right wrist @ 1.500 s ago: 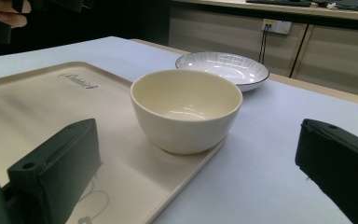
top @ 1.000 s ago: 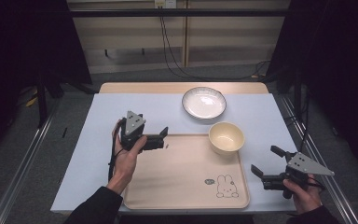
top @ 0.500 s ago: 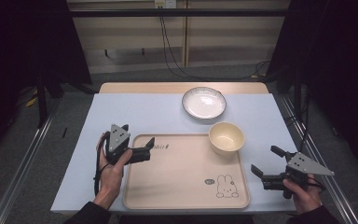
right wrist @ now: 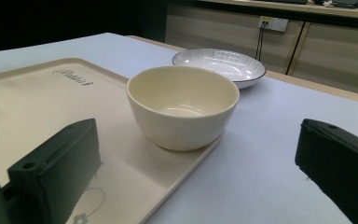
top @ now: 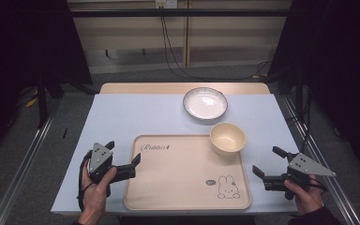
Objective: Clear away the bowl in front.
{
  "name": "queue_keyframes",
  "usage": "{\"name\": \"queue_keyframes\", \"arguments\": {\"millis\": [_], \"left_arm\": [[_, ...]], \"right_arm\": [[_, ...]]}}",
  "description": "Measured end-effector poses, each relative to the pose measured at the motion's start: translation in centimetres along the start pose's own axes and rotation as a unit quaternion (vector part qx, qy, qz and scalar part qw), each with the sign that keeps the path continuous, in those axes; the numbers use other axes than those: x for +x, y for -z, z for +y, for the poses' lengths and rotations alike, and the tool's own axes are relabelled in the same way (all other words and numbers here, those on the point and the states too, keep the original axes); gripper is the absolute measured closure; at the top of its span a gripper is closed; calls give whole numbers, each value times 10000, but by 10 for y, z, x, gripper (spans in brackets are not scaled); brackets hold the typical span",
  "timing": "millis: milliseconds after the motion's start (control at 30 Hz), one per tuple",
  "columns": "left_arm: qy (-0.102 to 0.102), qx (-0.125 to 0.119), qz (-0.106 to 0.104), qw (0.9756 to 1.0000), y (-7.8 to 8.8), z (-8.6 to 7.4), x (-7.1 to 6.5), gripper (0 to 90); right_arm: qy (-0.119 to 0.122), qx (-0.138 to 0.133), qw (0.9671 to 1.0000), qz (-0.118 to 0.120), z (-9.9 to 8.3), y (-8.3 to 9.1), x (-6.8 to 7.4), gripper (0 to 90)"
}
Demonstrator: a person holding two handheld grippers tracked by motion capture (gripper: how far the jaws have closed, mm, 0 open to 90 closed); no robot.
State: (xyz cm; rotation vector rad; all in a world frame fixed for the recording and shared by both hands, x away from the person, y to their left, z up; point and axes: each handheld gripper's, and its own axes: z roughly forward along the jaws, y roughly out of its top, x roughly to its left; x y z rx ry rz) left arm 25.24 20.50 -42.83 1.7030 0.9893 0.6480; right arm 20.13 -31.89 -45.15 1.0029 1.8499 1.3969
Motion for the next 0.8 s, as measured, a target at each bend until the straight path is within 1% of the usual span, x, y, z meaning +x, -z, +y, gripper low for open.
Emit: {"name": "queue_keyframes", "arguments": {"millis": [67, 100, 133, 233, 267, 333, 400, 433, 467, 500, 533, 567, 600, 633, 667, 700, 733, 800], "left_arm": [[59, -69, 62, 9999, 6, -4, 2, 15], [3, -53, 92, 9999, 11, -4, 3, 15], [8, -94, 98, 9999, 14, -6, 4, 18], [-40, -68, 140, 9999, 24, -11, 4, 15], [12, -100, 143, 9998, 27, -14, 4, 15], [-14, -8, 147, 9999, 33, -18, 5, 15], [11, -14, 123, 9999, 40, -21, 6, 14], [-3, -45, 170, 9998, 44, -21, 8, 14], [20, -126, 146, 9998, 47, -22, 8, 12], [-61, -112, 175, 9998, 49, -24, 9, 9], [-148, -77, 224, 9996, 50, -25, 10, 8], [-140, -37, 244, 9996, 50, -27, 10, 11], [-61, -47, 231, 9997, 50, -28, 11, 11], [-68, -46, 182, 9998, 50, -27, 13, 12], [-75, -52, 273, 9996, 50, -27, 13, 12], [-64, -63, 291, 9995, 49, -27, 14, 11], [-64, -25, 312, 9995, 49, -27, 15, 12], [-3, -57, 375, 9993, 49, -26, 16, 14]], "right_arm": [[1, 17, 10000, 16, 0, 1, 0, 0], [1, 17, 10000, 16, 0, 1, 0, 0], [13, 3, 10000, -16, 0, 1, 0, 0], [1, 35, 10000, -31, -1, 2, 0, 0], [1, 36, 10000, -30, -1, 3, 0, 0], [6, 36, 10000, -30, -1, 3, 0, 0], [-1, 48, 10000, -33, -1, 3, 0, 0], [-1, 48, 10000, -33, -1, 3, 0, 0], [10, 45, 10000, -82, -1, 4, 0, 0], [-2, 49, 10000, -28, -1, 4, 0, 0], [-9, 82, 10000, 10, -1, 4, -1, 0], [-16, 69, 10000, 0, -1, 4, -1, 0], [-16, 69, 10000, 0, -1, 4, -1, 0], [5, 69, 9999, -75, -2, 3, -1, 0], [5, 69, 9999, -75, -2, 3, -1, 0], [4, 77, 9999, -89, -2, 3, -1, 0], [9, 71, 9999, -87, -2, 2, -1, 0], [-2, 81, 10000, -52, -2, 2, -1, 0]]}}
